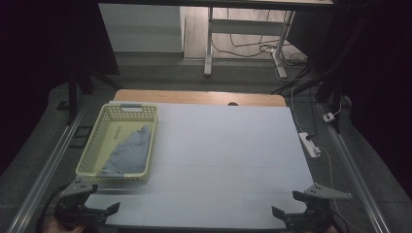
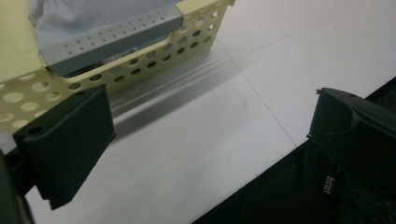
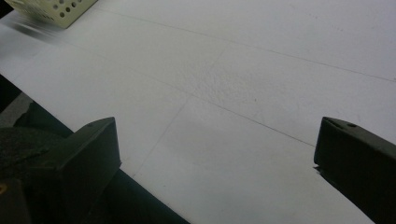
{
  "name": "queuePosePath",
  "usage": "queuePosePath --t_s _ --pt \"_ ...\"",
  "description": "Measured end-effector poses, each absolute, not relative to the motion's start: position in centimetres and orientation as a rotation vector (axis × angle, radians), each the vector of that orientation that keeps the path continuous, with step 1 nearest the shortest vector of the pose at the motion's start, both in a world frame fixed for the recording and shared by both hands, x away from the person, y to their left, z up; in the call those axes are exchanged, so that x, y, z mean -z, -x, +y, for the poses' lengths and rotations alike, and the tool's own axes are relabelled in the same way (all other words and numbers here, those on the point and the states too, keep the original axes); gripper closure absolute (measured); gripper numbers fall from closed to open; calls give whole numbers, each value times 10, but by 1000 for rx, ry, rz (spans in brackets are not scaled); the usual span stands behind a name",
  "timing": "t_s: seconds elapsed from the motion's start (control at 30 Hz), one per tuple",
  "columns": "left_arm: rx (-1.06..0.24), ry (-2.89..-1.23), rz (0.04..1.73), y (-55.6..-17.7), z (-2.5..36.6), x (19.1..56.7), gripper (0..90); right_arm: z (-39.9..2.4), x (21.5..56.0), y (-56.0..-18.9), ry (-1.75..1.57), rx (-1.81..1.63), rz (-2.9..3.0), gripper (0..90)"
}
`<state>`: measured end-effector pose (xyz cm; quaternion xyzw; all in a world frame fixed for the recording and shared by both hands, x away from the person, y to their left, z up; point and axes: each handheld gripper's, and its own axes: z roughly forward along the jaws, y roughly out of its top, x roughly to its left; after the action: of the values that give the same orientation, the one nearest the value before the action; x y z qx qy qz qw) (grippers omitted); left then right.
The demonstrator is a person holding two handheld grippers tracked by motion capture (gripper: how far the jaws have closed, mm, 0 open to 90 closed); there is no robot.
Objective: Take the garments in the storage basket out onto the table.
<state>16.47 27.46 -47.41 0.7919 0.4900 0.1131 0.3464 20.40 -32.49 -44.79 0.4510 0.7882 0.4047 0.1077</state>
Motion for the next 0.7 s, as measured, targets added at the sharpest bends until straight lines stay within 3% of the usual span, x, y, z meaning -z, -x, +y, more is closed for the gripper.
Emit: queuePosePath --t_s 0.7 --pt "-237 -2043 1280 -168 278 475 1 -319 449 -206 -1297 -1148 2386 7"
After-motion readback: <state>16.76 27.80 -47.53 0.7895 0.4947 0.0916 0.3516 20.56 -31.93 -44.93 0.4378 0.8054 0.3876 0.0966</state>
